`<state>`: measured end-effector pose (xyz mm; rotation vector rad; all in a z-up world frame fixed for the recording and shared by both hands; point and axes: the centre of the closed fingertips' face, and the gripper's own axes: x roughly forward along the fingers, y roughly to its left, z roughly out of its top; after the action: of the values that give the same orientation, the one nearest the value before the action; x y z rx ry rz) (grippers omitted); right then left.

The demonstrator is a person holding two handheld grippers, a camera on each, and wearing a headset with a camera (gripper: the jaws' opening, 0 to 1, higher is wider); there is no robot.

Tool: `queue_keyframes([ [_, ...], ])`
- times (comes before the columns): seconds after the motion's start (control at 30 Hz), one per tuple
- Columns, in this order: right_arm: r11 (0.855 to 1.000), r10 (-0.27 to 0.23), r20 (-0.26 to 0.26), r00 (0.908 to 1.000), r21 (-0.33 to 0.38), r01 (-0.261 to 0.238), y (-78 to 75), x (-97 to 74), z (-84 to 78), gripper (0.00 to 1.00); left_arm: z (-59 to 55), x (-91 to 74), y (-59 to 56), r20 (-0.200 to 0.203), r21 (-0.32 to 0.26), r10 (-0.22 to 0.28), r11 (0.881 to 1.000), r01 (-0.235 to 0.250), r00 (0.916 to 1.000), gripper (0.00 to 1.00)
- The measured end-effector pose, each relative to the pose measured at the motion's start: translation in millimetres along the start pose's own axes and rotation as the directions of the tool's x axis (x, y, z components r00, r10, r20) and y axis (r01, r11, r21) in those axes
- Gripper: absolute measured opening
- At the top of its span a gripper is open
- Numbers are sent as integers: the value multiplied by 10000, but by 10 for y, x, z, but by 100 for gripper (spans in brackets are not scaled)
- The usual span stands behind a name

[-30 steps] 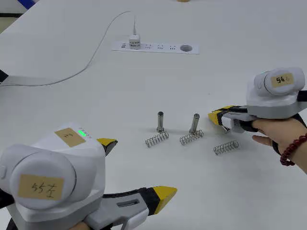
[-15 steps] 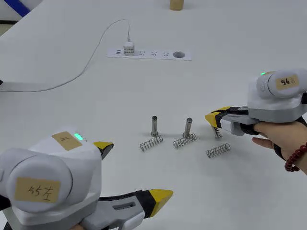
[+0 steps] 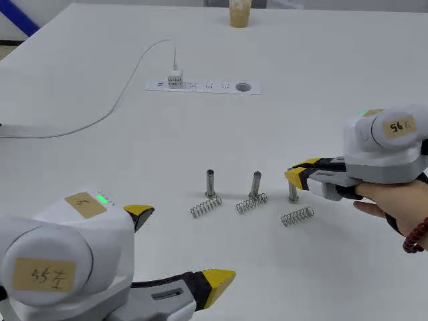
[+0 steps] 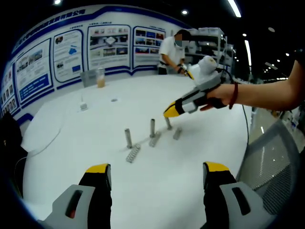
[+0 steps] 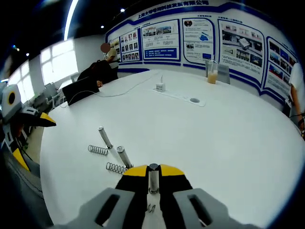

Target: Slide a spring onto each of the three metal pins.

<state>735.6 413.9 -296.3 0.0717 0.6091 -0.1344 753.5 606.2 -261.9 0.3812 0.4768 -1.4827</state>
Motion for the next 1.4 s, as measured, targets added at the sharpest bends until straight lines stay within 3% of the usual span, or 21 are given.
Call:
queue_keyframes([
  [0.4, 9985, -172, -351, 9992, -522, 153, 4, -74, -63, 9, 13, -42, 9, 82, 65, 105, 9999, -105, 9999, 80],
  [0.97, 9986, -502, -607, 9969, -194, 491, 2, -105, -108, 9, -3, -77, -12, 47, 183, 134, 9997, -135, 9999, 77],
  [1.17, 9980, -514, -653, 9965, 330, 536, 1, -110, -115, 9, -2, -73, -15, 24, 209, 120, 9997, -120, 9999, 77],
  [1.3, 9972, -552, -573, 9968, 473, 579, -20, -119, -94, 18, 0, -71, -12, 27, 237, 118, 9996, -118, 9999, 77],
  [1.4, 9972, -546, -548, 9970, 485, 573, -22, -138, -86, 19, -7, -71, -6, -8, 275, 126, 9995, -125, 9999, 77],
])
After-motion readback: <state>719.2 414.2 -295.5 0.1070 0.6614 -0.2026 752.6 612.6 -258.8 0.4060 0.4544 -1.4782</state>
